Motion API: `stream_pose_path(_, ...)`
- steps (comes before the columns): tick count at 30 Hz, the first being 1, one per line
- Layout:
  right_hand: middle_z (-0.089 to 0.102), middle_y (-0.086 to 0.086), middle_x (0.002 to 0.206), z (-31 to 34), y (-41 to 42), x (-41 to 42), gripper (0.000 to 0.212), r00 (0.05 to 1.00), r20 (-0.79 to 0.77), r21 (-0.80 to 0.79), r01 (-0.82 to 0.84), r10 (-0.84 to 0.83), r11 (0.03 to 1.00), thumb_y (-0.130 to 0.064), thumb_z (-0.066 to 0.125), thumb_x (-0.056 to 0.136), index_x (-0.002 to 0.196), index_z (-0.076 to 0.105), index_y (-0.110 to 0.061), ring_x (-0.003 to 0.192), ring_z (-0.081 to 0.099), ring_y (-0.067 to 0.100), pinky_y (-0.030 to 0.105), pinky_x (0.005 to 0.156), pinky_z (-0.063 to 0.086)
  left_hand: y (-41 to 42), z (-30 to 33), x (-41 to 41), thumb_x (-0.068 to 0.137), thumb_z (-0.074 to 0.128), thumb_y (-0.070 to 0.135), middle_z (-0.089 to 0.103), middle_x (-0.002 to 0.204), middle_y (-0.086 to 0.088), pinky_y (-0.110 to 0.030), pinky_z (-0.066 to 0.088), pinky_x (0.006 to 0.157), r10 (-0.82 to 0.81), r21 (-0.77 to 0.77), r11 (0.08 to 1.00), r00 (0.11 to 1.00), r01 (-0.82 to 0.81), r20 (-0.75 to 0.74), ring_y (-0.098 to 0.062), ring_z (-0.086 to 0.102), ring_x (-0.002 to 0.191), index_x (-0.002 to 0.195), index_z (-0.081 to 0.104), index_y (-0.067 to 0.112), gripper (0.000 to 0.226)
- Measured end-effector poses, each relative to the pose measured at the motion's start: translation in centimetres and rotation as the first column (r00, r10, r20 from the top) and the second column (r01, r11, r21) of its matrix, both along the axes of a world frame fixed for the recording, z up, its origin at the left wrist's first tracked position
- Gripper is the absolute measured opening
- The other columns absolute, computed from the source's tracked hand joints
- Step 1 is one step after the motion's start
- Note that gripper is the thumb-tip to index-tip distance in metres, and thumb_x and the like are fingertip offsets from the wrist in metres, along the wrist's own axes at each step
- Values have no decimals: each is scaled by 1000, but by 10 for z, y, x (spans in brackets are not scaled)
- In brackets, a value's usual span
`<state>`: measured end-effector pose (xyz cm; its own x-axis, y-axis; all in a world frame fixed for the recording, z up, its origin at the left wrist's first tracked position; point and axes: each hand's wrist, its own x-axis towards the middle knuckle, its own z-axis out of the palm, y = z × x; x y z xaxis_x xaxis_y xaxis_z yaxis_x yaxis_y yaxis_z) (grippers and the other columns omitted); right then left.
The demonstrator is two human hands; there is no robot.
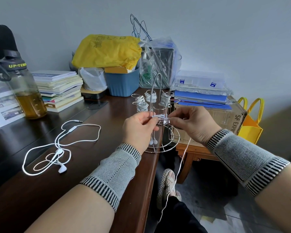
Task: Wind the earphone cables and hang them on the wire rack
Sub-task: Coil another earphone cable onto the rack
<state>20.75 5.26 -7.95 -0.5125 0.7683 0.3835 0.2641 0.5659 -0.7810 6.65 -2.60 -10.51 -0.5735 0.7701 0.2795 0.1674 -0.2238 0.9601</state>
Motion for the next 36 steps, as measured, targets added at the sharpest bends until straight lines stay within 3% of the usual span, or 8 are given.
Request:
stream_pose_path(5, 63, -1, 65, 15, -6, 9, 6, 996, -91, -26, 9, -12, 1000, -5, 72, 82, 78, 70, -9, 47, 49, -2, 8, 48, 38, 0, 0, 0, 88, 70, 9, 73, 85, 2, -13, 47, 42, 8, 0, 1000, 1000, -8, -9, 0, 66, 58, 100, 71, 11, 12)
stream_pose_path(10, 67, 6, 71, 26, -9, -1, 11, 990, -130, 2, 60, -59, 998, -4, 72, 82, 75, 69, -13, 52, 52, 2, 14, 49, 43, 1, 0, 0, 86, 73, 13, 72, 73, 10, -17, 51, 50, 36, 4, 999, 999, -36, -38, -2, 67, 58, 90, 72, 18, 7)
stream_pose_path(13, 69, 6, 75, 28, -6, -7, 11, 985, -116, 45, 135, -129, 990, -7, 72, 82, 75, 69, -16, 58, 55, 7, 16, 55, 49, 1, 0, 0, 84, 73, 14, 72, 68, 11, -16, 51, 55, 45, 6, 999, 997, -44, -70, -2, 68, 58, 78, 68, 29, 17)
stream_pose_path(20, 63, -8, 68, 38, -5, -13, 11, 959, 122, 294, 213, -257, 932, -17, 69, 85, 75, 65, -20, 58, 55, 3, 11, 51, 41, 1, 1, 1, 83, 75, 17, 72, 69, 9, -16, 48, 44, 44, -9, 999, 998, -44, -38, -4, 69, 60, 80, 70, 27, 12)
stream_pose_path(26, 61, -4, 69, 53, -5, -12, 12, 883, 337, 474, 141, -327, 869, -24, 65, 89, 81, 65, -15, 60, 55, 9, 22, 58, 45, 3, 0, -1, 83, 76, 20, 72, 67, 10, -20, 52, 50, 52, -14, 998, 996, -53, -75, -4, 69, 60, 71, 66, 30, 18)
stream_pose_path(29, 61, -6, 76, 57, -9, -13, 7, 883, 384, 464, 69, -270, 883, -17, 63, 89, 88, 70, -16, 72, 58, 10, 8, 55, 37, 4, -2, -1, 82, 77, 22, 73, 68, 7, -24, 56, 60, 55, -18, 998, 994, -57, -96, -6, 69, 60, 72, 66, 28, 16)
stream_pose_path(31, 63, -7, 79, 57, -10, -15, 9, 890, 389, 429, 52, -236, 902, -15, 65, 87, 92, 72, -17, 69, 56, 5, 1, 53, 33, 5, -3, -2, 83, 76, 22, 73, 67, 6, -22, 53, 57, 60, -30, 997, 991, -64, -122, -4, 68, 58, 73, 66, 28, 16)
stream_pose_path(36, 69, 0, 92, 54, -13, -16, 15, 911, 385, 358, 0, -148, 934, -13, 67, 87, 101, 72, -12, 53, 48, -3, 1, 42, 37, 4, -3, -3, 84, 75, 26, 71, 65, 5, -15, 43, 51, 73, -48, 995, 977, -84, -202, 2, 62, 52, 76, 67, 26, 11)
